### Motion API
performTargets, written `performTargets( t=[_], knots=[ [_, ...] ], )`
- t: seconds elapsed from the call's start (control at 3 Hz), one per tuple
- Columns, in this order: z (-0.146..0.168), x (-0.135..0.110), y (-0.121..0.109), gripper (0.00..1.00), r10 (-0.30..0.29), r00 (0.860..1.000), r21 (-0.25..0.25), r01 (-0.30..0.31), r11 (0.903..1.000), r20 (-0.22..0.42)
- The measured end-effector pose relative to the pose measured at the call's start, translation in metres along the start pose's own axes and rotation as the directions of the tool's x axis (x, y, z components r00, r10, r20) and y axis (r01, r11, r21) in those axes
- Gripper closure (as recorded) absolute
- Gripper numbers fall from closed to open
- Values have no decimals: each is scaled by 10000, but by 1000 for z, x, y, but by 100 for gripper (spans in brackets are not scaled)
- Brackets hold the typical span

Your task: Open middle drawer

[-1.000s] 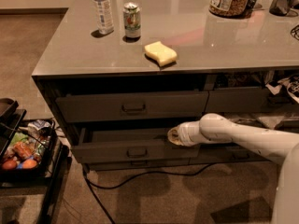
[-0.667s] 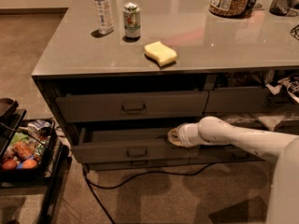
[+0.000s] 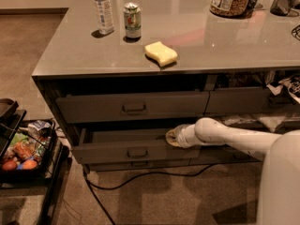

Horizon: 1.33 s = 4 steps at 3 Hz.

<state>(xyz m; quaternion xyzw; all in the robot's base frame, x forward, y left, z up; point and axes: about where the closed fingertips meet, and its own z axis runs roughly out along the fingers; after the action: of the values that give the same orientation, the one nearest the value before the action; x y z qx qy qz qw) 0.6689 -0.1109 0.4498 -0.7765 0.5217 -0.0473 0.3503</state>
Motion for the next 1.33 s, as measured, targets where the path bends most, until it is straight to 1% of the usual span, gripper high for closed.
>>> performTargets(
  t=[0.33,0.67,1.0,1.33],
  knots=[
    [11,-2,-3,100,231,9995,-582,-218,9981,211],
    [0,-15,12,100,1047,9932,-1782,-940,9795,516],
    [-21,-35,34,100,2073,9757,-2495,-1837,9508,715],
    [-31,-51,57,100,2815,9555,-2993,-2442,9224,880]
  ],
)
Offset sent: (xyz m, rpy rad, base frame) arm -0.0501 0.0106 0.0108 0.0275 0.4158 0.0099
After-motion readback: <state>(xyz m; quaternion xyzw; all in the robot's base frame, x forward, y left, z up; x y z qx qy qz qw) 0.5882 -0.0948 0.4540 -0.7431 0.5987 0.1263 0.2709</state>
